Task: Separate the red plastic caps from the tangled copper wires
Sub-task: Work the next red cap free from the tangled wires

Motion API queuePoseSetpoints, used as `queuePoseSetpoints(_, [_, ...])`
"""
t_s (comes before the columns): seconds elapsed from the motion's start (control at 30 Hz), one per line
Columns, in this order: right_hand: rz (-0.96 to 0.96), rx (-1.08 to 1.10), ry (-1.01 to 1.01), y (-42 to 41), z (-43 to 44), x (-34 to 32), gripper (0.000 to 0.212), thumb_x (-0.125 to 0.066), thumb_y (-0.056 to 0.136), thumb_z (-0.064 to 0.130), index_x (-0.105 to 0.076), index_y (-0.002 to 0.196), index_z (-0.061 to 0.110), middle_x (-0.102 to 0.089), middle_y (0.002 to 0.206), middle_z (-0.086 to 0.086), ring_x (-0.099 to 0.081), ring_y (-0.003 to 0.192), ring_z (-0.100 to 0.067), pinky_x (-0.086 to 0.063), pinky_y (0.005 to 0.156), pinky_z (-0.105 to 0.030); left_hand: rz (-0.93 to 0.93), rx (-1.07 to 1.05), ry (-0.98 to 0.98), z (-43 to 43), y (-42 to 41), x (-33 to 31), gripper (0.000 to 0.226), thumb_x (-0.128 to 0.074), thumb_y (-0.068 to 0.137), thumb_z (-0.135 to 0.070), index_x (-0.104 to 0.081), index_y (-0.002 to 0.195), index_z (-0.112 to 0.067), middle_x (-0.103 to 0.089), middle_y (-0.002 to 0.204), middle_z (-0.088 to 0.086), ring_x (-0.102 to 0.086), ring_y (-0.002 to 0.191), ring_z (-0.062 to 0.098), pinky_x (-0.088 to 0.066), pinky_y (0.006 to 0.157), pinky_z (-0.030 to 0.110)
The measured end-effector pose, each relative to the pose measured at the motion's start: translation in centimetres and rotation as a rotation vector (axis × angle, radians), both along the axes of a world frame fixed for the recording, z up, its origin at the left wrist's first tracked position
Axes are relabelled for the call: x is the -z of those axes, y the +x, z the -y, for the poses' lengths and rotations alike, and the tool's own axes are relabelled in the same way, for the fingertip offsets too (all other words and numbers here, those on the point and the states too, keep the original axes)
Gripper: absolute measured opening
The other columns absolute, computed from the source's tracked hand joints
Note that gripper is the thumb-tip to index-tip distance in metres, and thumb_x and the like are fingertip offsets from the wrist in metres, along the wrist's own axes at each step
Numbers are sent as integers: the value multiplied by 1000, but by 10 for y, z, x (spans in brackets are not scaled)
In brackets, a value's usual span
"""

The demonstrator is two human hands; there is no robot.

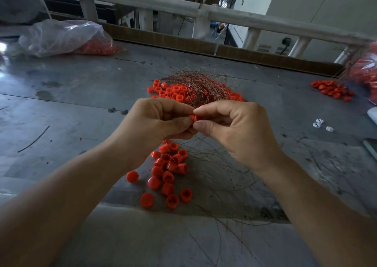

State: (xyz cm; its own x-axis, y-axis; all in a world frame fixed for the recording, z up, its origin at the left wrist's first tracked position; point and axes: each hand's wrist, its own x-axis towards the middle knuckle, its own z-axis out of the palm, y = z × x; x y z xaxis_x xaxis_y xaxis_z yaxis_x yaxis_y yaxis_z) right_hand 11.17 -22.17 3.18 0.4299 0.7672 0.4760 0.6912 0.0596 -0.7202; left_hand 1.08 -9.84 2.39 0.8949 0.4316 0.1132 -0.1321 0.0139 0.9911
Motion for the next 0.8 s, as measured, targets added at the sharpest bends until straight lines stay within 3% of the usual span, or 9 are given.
queuePoseSetpoints(0.17, [24, 43, 30, 1, -1, 3, 20, -74, 71, 5, -71, 88, 13, -61, 75, 21, -64, 71, 3, -50, 66, -9, 4, -11, 19, 1, -1, -1, 23, -60, 59, -12, -66, 82, -10, -71, 65, 4, -68, 61, 11, -52, 56, 15])
queuePoseSetpoints(0.63, [76, 57, 154, 1, -2, 6, 28, -74, 68, 9, -65, 94, 17, -61, 77, 19, -63, 72, 5, -50, 66, -10, 52, 1, 3, 2, -2, -1, 22, -61, 60, -11, -68, 81, -11, -71, 65, 5, -69, 61, 12, -52, 56, 15])
queuePoseSetpoints(0.8, [275, 94, 206, -2, -3, 9, 19, -72, 68, 8, -70, 86, 1, -62, 79, 5, -63, 78, -9, -52, 68, -14, 60, 2, 23, 4, -3, -1, 21, -60, 61, -10, -70, 79, -12, -70, 62, 3, -68, 58, 9, -51, 54, 13])
